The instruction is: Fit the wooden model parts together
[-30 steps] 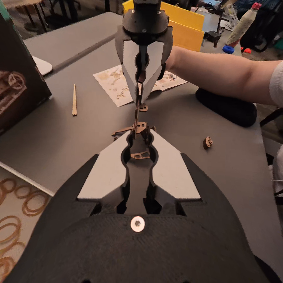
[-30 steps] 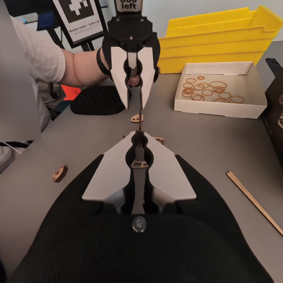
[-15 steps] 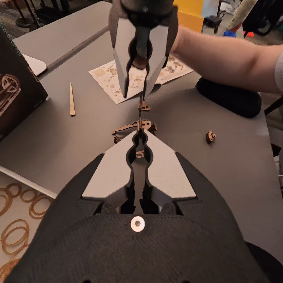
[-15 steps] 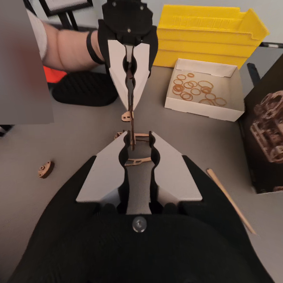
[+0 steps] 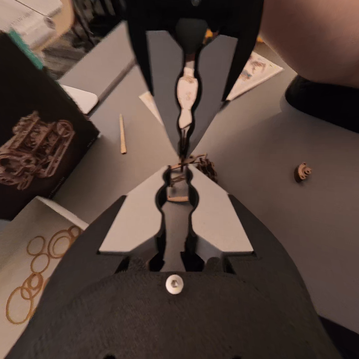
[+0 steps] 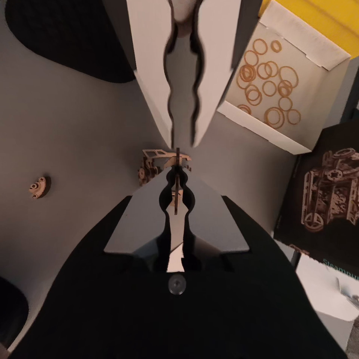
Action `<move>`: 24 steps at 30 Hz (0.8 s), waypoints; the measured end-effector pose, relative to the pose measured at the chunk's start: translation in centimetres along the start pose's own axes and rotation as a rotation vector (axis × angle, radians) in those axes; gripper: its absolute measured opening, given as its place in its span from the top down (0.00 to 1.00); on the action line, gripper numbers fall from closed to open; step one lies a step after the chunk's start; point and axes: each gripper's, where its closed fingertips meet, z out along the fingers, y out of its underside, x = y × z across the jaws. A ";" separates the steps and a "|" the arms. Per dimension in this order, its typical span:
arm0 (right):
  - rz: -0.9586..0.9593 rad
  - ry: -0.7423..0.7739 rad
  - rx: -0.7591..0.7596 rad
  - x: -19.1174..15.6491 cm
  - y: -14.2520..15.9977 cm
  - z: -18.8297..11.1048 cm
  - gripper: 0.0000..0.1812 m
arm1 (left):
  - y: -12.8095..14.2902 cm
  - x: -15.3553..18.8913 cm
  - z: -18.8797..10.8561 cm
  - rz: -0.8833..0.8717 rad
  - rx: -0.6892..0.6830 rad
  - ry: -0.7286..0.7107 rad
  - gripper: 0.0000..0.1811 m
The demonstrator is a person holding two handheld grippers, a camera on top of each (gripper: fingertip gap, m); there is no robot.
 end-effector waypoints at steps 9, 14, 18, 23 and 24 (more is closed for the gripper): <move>0.176 -0.023 0.107 1.1 1.9 -1.0 0.99 | 5.1 3.8 2.7 -0.199 -0.058 0.116 0.90; 0.153 -0.032 0.115 0.8 1.8 -1.0 0.99 | 5.6 4.4 4.3 -0.266 -0.093 0.170 0.90; 0.165 -0.058 0.111 0.5 2.2 -0.8 0.99 | 5.3 4.4 4.7 -0.201 -0.068 0.182 0.96; 0.162 -0.109 0.132 -0.4 1.9 -0.9 0.99 | 5.9 5.4 3.8 -0.071 -0.136 0.392 0.96; 0.170 -0.134 0.149 -0.8 1.6 -1.0 0.99 | 5.8 6.5 3.2 -0.058 -0.150 0.509 0.96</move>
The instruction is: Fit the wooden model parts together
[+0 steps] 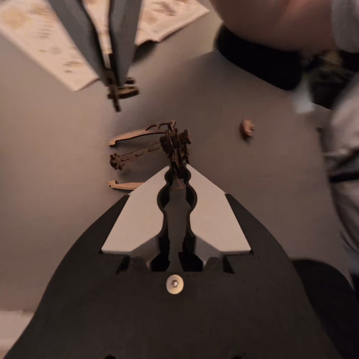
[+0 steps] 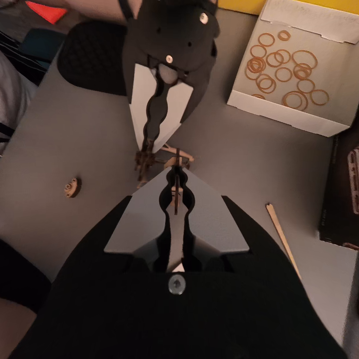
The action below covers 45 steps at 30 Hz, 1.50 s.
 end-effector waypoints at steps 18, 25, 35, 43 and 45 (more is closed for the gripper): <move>0.444 -0.058 -0.177 -2.1 0.4 2.8 1.00 | -0.5 -1.2 -1.4 0.054 0.084 -0.241 0.94; 0.460 -0.025 -0.301 -2.4 1.3 3.7 0.99 | -1.3 -0.5 -0.6 -0.001 0.177 -0.092 0.92; 0.487 -0.055 -0.307 -2.6 0.8 4.1 1.00 | -1.2 -0.1 -0.2 -0.009 0.213 -0.007 0.99; 0.496 -0.047 -0.400 -3.1 1.8 3.9 0.99 | -1.0 -0.2 0.7 -0.009 0.174 -0.030 0.99; 0.499 -0.039 -0.420 -3.3 1.9 3.6 0.99 | -1.1 0.1 0.6 0.007 0.181 -0.026 1.00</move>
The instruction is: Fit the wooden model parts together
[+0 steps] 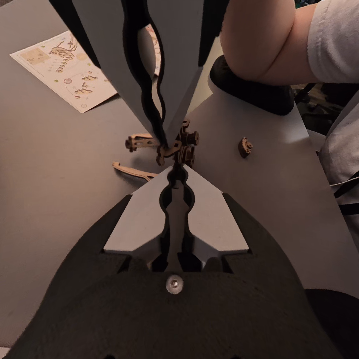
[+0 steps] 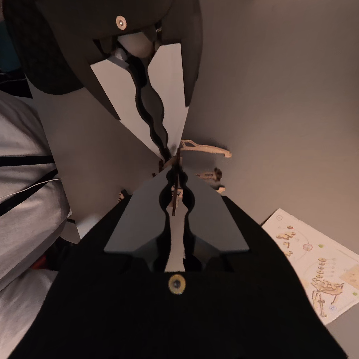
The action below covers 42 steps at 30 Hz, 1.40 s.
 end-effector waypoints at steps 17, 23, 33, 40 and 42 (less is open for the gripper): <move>-0.021 0.111 -0.037 0.1 -0.1 0.1 0.99 | 0.0 0.0 0.1 0.023 -0.001 -0.017 1.00; -0.053 0.120 -0.031 0.0 -0.3 0.1 0.99 | -0.1 -0.1 0.1 0.033 0.003 -0.024 1.00; -0.167 0.151 -0.043 -0.2 -0.3 0.1 0.99 | 0.0 0.2 0.0 0.069 0.001 -0.020 1.00; -0.159 0.153 -0.047 0.2 -0.2 0.4 0.99 | 0.1 -0.2 -0.2 0.051 -0.001 -0.031 0.98; -0.161 0.161 -0.049 0.2 -0.1 0.2 0.99 | 0.0 -0.6 -0.6 0.025 0.015 -0.046 0.93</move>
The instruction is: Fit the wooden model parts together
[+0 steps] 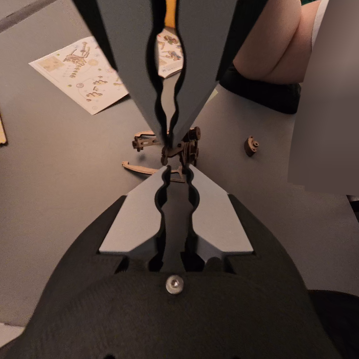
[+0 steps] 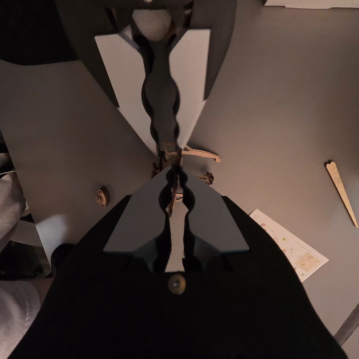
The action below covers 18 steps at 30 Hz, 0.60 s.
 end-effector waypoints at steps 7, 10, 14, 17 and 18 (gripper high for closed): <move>0.004 -0.013 0.009 0.0 0.0 0.0 0.99 | -2.0 -0.8 -1.1 -0.164 0.150 0.067 0.89; 0.011 -0.034 0.013 -0.1 0.1 0.0 0.99 | -1.9 -1.0 -1.0 -0.155 0.140 0.048 0.99; 0.018 -0.048 0.017 -0.1 0.1 0.2 0.99 | -1.8 -1.1 -0.7 -0.149 0.120 0.034 0.98; 0.017 -0.054 0.024 0.0 0.1 0.2 0.99 | -1.7 -0.9 -0.7 -0.157 0.117 0.052 1.00; 0.018 -0.056 0.025 0.0 0.1 0.2 0.99 | -1.7 -1.0 -0.7 -0.148 0.113 0.047 1.00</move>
